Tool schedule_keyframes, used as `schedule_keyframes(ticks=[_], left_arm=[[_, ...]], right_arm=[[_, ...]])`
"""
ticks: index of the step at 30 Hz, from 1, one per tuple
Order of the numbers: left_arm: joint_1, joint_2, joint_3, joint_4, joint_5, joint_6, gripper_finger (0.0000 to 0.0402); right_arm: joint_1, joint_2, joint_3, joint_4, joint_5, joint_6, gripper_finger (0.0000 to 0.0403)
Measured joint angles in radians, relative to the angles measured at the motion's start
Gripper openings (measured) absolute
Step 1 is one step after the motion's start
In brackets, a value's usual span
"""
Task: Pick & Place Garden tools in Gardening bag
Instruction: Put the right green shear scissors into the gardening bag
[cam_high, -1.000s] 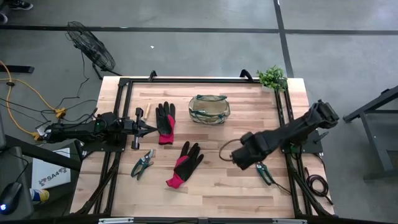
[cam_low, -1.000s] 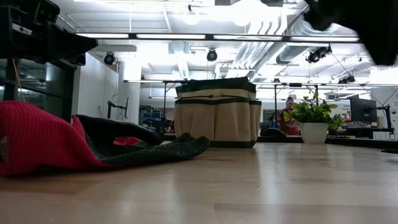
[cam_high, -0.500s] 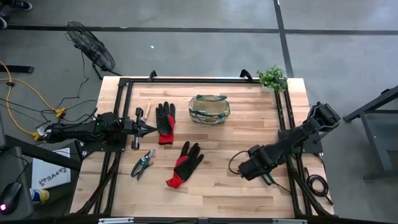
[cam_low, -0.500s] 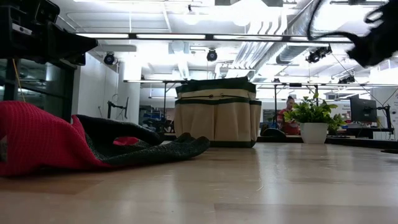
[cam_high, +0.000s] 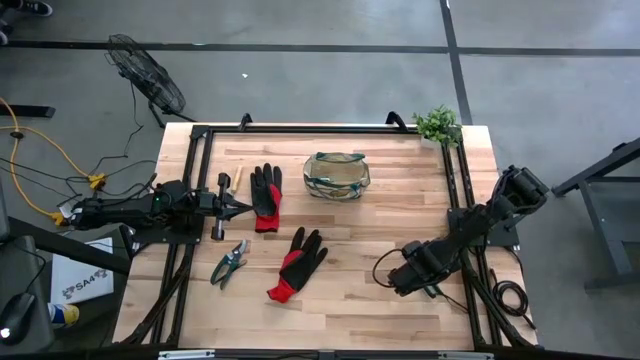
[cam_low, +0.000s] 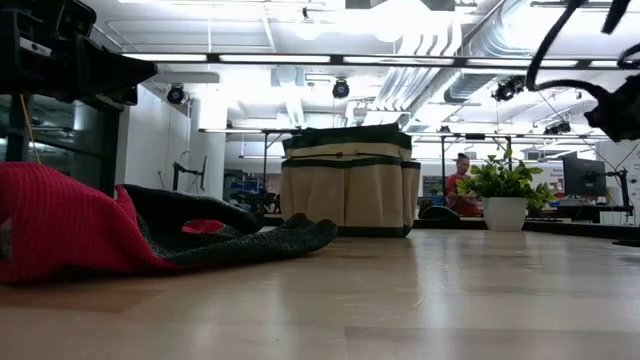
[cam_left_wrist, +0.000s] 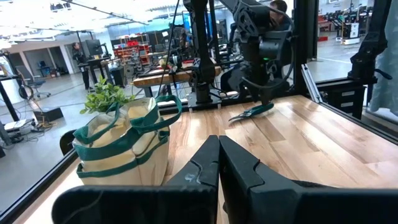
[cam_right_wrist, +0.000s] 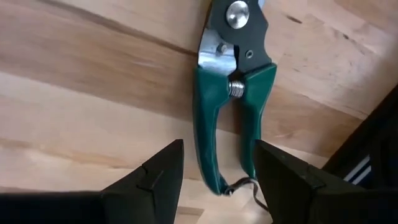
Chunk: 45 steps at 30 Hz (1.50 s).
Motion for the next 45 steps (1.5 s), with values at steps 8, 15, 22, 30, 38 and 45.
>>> schedule_keyframes(ticks=[8, 15, 22, 30, 38, 45], left_arm=[[0.000, 0.000, 0.000, 0.000, 0.000, 0.000, 0.0001], [0.000, 0.000, 0.000, 0.000, 0.000, 0.000, 0.0001], [0.000, 0.000, 0.000, 0.000, 0.000, 0.000, 0.0001], [0.000, 0.000, 0.000, 0.000, 0.000, 0.000, 0.0001], [0.000, 0.000, 0.000, 0.000, 0.000, 0.000, 0.0001], [0.000, 0.000, 0.000, 0.000, 0.000, 0.000, 0.0001]], right_arm=[[0.016, 0.002, -0.046, 0.112, 0.006, 0.022, 0.0184], [0.016, 0.002, -0.090, 0.168, 0.006, 0.022, 0.0184], [0.017, 0.003, -0.098, 0.185, 0.030, 0.020, 0.0184], [0.016, 0.003, -0.098, 0.184, 0.027, 0.005, 0.0184], [0.016, 0.003, -0.098, 0.185, 0.012, -0.041, 0.0184], [0.005, 0.003, -0.098, 0.189, 0.001, -0.063, 0.0184]])
